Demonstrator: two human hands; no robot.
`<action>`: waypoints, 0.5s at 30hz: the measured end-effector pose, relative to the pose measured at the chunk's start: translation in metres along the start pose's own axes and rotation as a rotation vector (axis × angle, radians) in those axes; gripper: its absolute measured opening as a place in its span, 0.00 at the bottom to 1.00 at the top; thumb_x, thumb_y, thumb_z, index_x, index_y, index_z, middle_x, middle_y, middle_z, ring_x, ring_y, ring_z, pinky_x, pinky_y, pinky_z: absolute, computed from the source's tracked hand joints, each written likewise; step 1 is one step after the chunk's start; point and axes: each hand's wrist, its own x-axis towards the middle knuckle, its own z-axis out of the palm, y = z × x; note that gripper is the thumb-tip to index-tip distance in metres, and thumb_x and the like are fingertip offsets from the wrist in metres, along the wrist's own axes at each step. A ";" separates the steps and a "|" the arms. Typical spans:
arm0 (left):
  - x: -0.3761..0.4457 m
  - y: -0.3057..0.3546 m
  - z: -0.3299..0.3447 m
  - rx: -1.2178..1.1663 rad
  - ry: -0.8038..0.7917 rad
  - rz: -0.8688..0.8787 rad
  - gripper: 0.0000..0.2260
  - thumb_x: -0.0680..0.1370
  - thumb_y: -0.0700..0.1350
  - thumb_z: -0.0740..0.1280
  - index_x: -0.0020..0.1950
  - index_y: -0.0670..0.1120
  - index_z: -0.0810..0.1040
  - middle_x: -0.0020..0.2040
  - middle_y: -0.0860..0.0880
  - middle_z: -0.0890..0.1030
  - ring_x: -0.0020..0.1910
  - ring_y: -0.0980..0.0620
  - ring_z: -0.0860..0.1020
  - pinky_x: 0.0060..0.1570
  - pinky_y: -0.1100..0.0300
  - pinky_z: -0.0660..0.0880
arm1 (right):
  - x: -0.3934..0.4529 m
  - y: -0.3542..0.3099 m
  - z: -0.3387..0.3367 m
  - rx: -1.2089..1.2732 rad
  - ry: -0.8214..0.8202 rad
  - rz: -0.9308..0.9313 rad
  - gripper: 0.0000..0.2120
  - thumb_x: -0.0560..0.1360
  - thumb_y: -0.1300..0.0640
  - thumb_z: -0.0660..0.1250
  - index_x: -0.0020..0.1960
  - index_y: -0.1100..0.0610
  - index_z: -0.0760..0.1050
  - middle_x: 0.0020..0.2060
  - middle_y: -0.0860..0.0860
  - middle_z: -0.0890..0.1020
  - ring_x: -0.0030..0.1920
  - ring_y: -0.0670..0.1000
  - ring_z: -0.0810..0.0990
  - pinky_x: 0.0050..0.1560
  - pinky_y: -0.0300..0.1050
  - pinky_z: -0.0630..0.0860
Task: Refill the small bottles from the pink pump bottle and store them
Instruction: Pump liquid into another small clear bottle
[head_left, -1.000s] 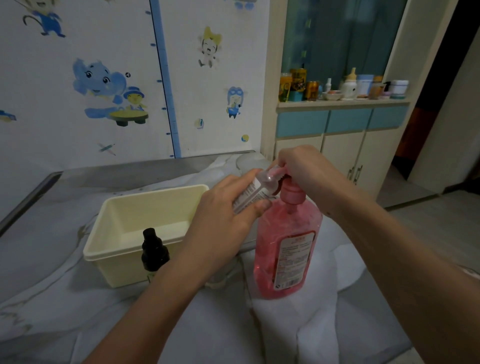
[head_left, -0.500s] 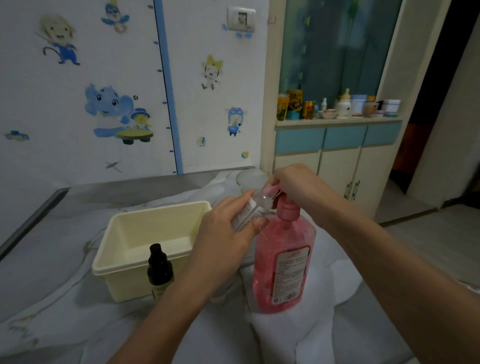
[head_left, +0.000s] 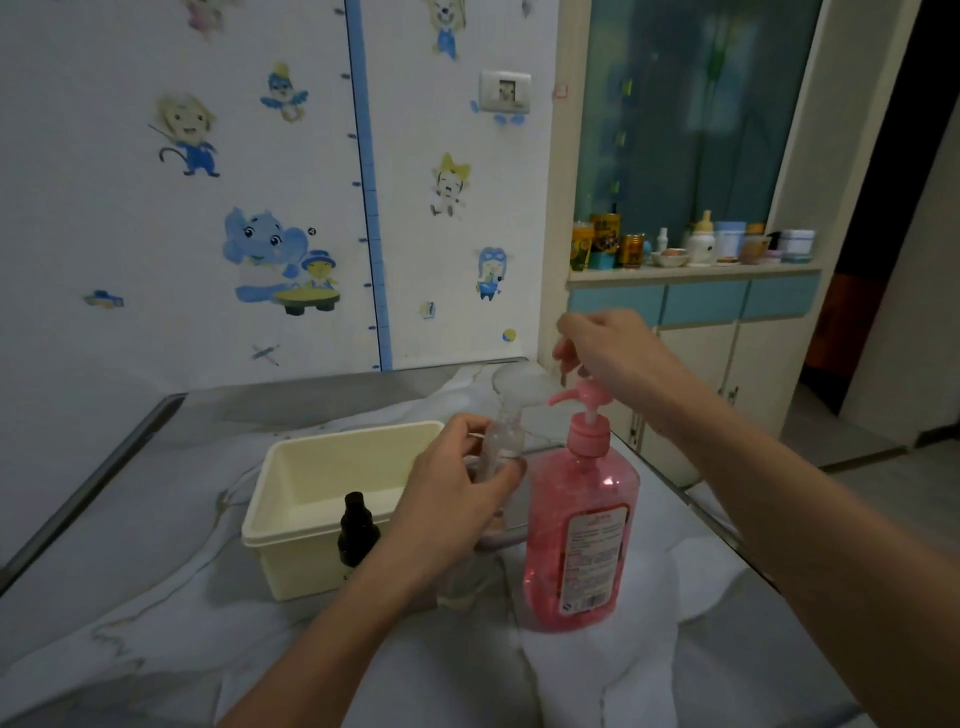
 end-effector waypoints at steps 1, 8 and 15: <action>0.000 0.001 -0.002 -0.020 0.001 -0.004 0.10 0.75 0.45 0.70 0.54 0.51 0.74 0.51 0.51 0.80 0.45 0.51 0.82 0.36 0.59 0.81 | -0.002 -0.004 -0.001 0.008 0.050 -0.080 0.14 0.78 0.52 0.57 0.43 0.57 0.78 0.39 0.49 0.80 0.39 0.48 0.77 0.40 0.42 0.72; -0.005 0.005 -0.034 -0.077 0.080 -0.024 0.12 0.73 0.42 0.73 0.52 0.49 0.75 0.49 0.49 0.82 0.44 0.54 0.82 0.37 0.63 0.79 | -0.039 -0.037 0.015 0.122 -0.226 -0.475 0.08 0.77 0.58 0.61 0.44 0.54 0.78 0.36 0.50 0.81 0.33 0.45 0.78 0.31 0.34 0.73; -0.015 -0.003 -0.093 -0.098 0.218 -0.018 0.13 0.73 0.40 0.72 0.55 0.46 0.74 0.51 0.48 0.84 0.51 0.49 0.82 0.53 0.50 0.79 | -0.071 -0.044 0.073 -0.255 -0.947 -0.404 0.06 0.75 0.55 0.66 0.48 0.55 0.80 0.41 0.49 0.85 0.31 0.45 0.76 0.31 0.41 0.74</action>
